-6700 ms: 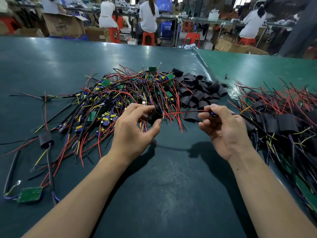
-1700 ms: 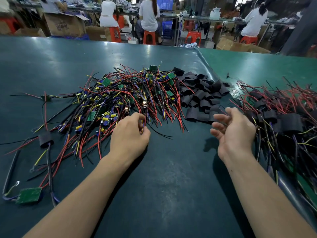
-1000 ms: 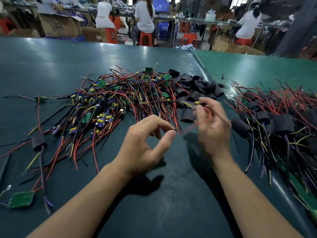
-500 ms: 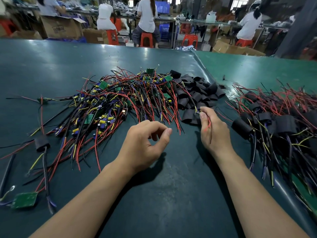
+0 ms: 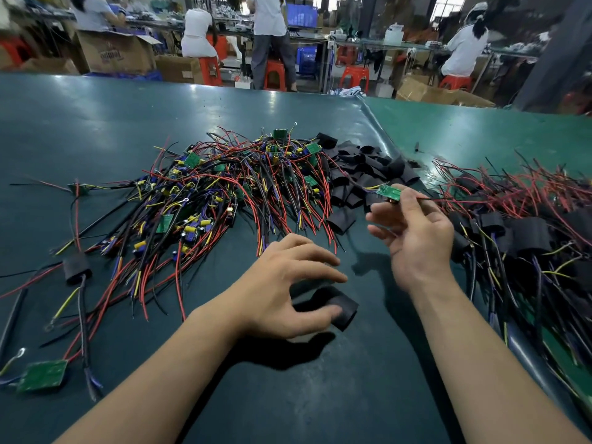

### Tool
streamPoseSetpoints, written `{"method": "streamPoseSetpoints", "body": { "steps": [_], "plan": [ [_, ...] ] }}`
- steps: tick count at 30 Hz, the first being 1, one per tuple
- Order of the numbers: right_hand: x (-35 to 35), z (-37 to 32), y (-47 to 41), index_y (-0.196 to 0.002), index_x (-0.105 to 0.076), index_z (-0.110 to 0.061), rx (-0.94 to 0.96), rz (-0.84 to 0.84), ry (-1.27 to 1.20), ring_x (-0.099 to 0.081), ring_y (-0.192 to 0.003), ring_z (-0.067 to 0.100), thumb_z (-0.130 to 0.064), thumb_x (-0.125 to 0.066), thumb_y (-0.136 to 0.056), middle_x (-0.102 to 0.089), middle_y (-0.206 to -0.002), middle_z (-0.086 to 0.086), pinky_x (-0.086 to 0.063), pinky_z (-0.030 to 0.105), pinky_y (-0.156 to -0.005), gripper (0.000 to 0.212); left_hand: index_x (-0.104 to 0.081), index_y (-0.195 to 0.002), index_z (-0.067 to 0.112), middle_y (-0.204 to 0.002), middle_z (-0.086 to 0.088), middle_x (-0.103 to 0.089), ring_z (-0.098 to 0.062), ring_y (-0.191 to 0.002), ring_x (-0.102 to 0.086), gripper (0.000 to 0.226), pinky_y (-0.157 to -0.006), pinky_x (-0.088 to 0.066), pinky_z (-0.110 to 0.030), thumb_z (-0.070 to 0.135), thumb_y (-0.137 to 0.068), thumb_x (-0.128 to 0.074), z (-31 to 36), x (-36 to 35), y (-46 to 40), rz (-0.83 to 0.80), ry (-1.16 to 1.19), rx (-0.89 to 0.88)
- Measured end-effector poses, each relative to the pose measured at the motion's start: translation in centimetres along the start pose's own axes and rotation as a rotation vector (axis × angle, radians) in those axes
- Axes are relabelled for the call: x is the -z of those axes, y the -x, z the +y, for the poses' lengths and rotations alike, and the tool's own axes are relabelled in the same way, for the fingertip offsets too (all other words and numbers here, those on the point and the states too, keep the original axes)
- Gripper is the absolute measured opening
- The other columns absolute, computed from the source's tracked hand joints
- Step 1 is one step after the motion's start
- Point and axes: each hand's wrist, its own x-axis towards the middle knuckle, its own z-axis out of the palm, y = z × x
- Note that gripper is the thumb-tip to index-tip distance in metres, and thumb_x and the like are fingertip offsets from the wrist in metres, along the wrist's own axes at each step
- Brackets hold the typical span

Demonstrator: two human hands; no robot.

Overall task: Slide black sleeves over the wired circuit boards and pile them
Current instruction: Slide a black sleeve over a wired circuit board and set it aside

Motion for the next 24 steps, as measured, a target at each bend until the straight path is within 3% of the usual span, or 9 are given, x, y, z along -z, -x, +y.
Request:
{"method": "streamPoseSetpoints", "body": {
  "steps": [3, 6, 8, 11, 13, 14, 17, 21, 24],
  "plan": [
    [0.4, -1.0, 0.1, -0.108, -0.063, -0.015, -0.084, -0.095, -0.132, -0.068, -0.056, 0.019, -0.016, -0.047, -0.102, -0.075, -0.077, 0.01, -0.053, 0.024, -0.051, 0.018, -0.077, -0.107, 0.03, -0.114, 0.019, -0.069, -0.012, -0.114, -0.051, 0.033, -0.094, -0.041, -0.045, 0.044, -0.077, -0.078, 0.0, -0.3, -0.1, -0.066, -0.053, -0.019],
    [0.8, -1.7, 0.5, -0.12, -0.065, -0.024, -0.086, -0.279, -0.129, -0.072, -0.074, 0.023, 0.003, -0.039, -0.099, -0.074, -0.103, 0.013, -0.056, 0.026, -0.061, 0.044, -0.078, -0.105, 0.026, -0.108, 0.02, -0.071, -0.011, -0.106, -0.053, 0.033, -0.089, -0.043, -0.044, 0.044, -0.077, -0.079, -0.1, -0.2, -0.2, -0.045, -0.045, -0.002],
    [0.8, -1.9, 0.9, -0.122, -0.066, -0.026, -0.111, -0.359, -0.082, -0.071, -0.075, 0.024, 0.008, -0.035, -0.095, -0.071, -0.115, 0.016, -0.053, 0.026, -0.059, 0.054, -0.078, -0.1, 0.025, -0.103, 0.019, -0.072, -0.01, -0.101, -0.055, 0.032, -0.086, -0.045, -0.043, 0.045, -0.076, -0.08, -0.1, -0.2, -0.2, -0.022, -0.068, -0.004],
    [0.4, -2.1, 1.2, -0.106, -0.07, -0.021, -0.199, -0.394, -0.092, -0.051, -0.056, 0.015, -0.015, -0.043, -0.093, -0.071, -0.112, 0.016, -0.038, 0.021, -0.046, 0.03, -0.077, -0.091, 0.02, -0.089, 0.01, -0.072, -0.016, -0.089, -0.06, 0.026, -0.079, -0.05, -0.04, 0.04, -0.076, -0.08, 0.1, 0.0, -0.2, 0.029, -0.089, -0.018],
    [0.2, -2.1, 1.2, -0.091, -0.063, -0.021, -0.208, -0.366, -0.069, -0.039, -0.05, 0.011, -0.029, -0.055, -0.093, -0.072, -0.101, 0.012, -0.03, 0.02, -0.042, 0.012, -0.077, -0.089, 0.016, -0.084, 0.006, -0.072, -0.019, -0.079, -0.061, 0.025, -0.073, -0.052, -0.036, 0.034, -0.074, -0.082, 0.2, 0.4, -0.3, 0.098, -0.093, -0.03],
    [0.2, -2.0, 1.2, -0.086, -0.058, -0.021, -0.193, -0.338, -0.055, -0.037, -0.048, 0.011, -0.027, -0.06, -0.089, -0.072, -0.096, 0.011, -0.029, 0.019, -0.041, 0.008, -0.076, -0.09, 0.015, -0.083, 0.006, -0.072, -0.019, -0.076, -0.062, 0.026, -0.072, -0.053, -0.034, 0.034, -0.073, -0.082, 0.3, 0.6, -0.3, 0.144, -0.1, -0.026],
    [0.1, -1.7, 1.1, -0.084, -0.046, -0.021, -0.161, -0.265, -0.084, -0.037, -0.043, 0.01, -0.011, -0.064, -0.079, -0.072, -0.09, 0.01, -0.03, 0.018, -0.039, 0.021, -0.076, -0.096, 0.014, -0.083, 0.006, -0.072, -0.015, -0.073, -0.065, 0.033, -0.072, -0.054, -0.032, 0.035, -0.071, -0.08, 0.3, 0.9, -0.3, 0.258, -0.13, 0.02],
    [0.1, -2.1, 1.0, -0.1, -0.053, -0.009, -0.162, -0.279, -0.133, -0.046, -0.047, 0.006, -0.009, -0.061, -0.081, -0.073, -0.103, 0.005, -0.035, 0.016, -0.041, 0.022, -0.077, -0.099, 0.011, -0.081, 0.002, -0.07, -0.015, -0.068, -0.064, 0.033, -0.068, -0.056, -0.034, 0.03, -0.073, -0.081, 0.1, 1.0, -0.3, 0.364, -0.098, 0.08],
    [0.4, -2.5, 0.9, -0.098, -0.055, -0.016, -0.199, -0.277, -0.219, -0.054, -0.058, 0.009, -0.007, -0.058, -0.084, -0.073, -0.102, 0.006, -0.041, 0.018, -0.05, 0.017, -0.077, -0.098, 0.009, -0.081, 0.002, -0.071, -0.016, -0.067, -0.065, 0.031, -0.067, -0.056, -0.034, 0.027, -0.073, -0.079, 0.0, 1.0, -0.4, 0.407, -0.063, 0.116]
  ]
}}
